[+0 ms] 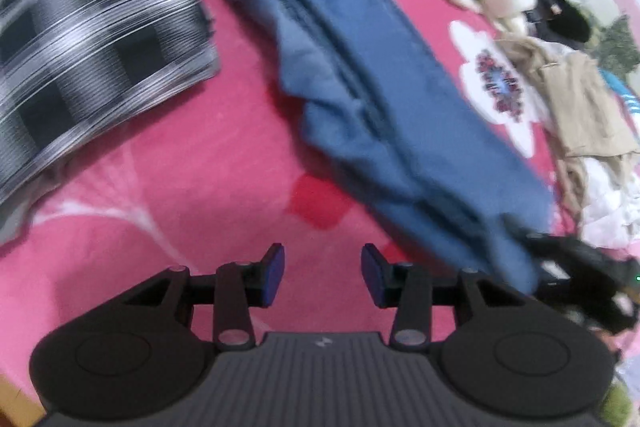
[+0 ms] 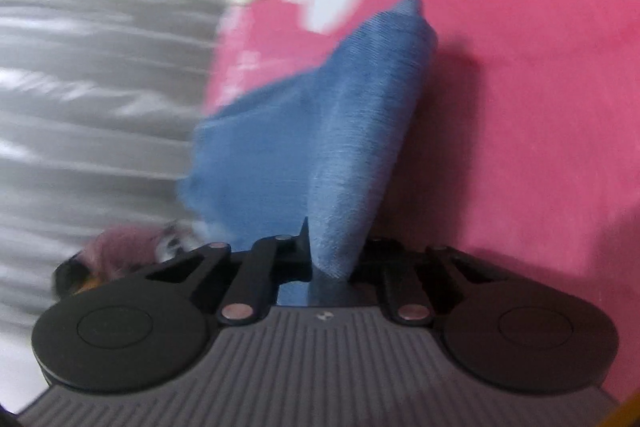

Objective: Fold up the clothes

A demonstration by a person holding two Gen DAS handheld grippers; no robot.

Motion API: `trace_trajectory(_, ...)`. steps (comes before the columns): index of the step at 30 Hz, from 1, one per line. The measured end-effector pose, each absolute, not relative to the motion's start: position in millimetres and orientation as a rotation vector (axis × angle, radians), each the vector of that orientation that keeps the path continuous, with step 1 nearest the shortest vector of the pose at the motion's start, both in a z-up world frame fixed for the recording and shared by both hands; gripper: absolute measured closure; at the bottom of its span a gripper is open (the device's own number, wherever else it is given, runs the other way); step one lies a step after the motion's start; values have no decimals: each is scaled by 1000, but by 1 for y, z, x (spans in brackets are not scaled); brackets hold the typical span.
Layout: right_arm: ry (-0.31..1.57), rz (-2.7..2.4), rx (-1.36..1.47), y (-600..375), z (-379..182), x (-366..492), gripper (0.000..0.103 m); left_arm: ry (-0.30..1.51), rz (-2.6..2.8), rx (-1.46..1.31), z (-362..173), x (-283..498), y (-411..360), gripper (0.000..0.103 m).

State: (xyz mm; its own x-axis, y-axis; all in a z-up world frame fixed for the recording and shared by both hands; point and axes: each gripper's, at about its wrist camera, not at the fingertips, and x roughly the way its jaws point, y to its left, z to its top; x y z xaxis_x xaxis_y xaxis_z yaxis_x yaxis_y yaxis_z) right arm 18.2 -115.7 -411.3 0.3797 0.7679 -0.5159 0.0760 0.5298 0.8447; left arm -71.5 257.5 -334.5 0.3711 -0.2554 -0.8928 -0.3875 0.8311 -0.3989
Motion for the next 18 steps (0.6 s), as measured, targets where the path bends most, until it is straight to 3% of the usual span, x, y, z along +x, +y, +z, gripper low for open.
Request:
trace_trajectory(9,1107,523,900,-193,-366,-11,96,1263,97,-663,-344,-91,245,60)
trace_trajectory(16,1223,378,813,-293,-357,-78,94,1338,-46,-627,-354,-98,199,60)
trace_trajectory(17,1255,337,806,-304,-365,-83,87,1343,-64,-605,-354,-97,193,60)
trace_trajectory(18,1291,290,790,-313,-374,-87,72,1347,-79,-582,-354,-96,188,60)
